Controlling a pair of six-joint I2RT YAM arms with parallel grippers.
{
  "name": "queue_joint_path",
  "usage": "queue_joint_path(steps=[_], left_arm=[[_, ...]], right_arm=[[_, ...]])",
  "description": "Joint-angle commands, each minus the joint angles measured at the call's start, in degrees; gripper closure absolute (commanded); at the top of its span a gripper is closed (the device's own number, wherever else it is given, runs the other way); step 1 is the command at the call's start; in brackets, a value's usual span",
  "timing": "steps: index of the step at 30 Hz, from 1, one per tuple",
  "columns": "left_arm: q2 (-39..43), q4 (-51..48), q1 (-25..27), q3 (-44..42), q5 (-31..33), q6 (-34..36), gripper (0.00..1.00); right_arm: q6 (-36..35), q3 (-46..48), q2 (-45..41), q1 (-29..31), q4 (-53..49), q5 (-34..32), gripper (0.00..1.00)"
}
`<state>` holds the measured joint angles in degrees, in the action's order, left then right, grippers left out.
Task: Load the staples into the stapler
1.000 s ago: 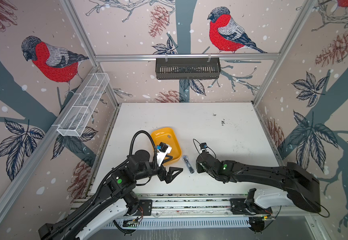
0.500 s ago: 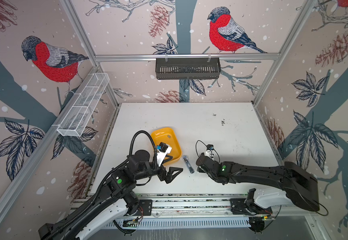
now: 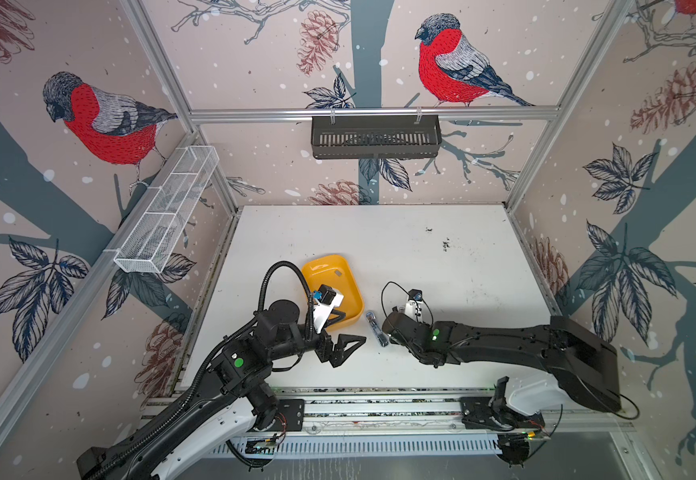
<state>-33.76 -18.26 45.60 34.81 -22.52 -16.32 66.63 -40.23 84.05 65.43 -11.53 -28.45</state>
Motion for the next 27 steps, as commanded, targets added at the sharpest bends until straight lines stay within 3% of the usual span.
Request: queue_joint_path(steps=[1, 27], left_arm=[[0.18, 2.17, 0.09, -0.12, -1.12, 0.31, 0.02], [0.41, 2.11, 0.1, -0.18, -0.99, 0.28, 0.02]], right_arm=[[1.81, -0.4, 0.63, 0.29, -1.28, -1.64, 0.91], [3.51, 2.15, -0.99, 1.47, 1.92, -2.58, 0.93]])
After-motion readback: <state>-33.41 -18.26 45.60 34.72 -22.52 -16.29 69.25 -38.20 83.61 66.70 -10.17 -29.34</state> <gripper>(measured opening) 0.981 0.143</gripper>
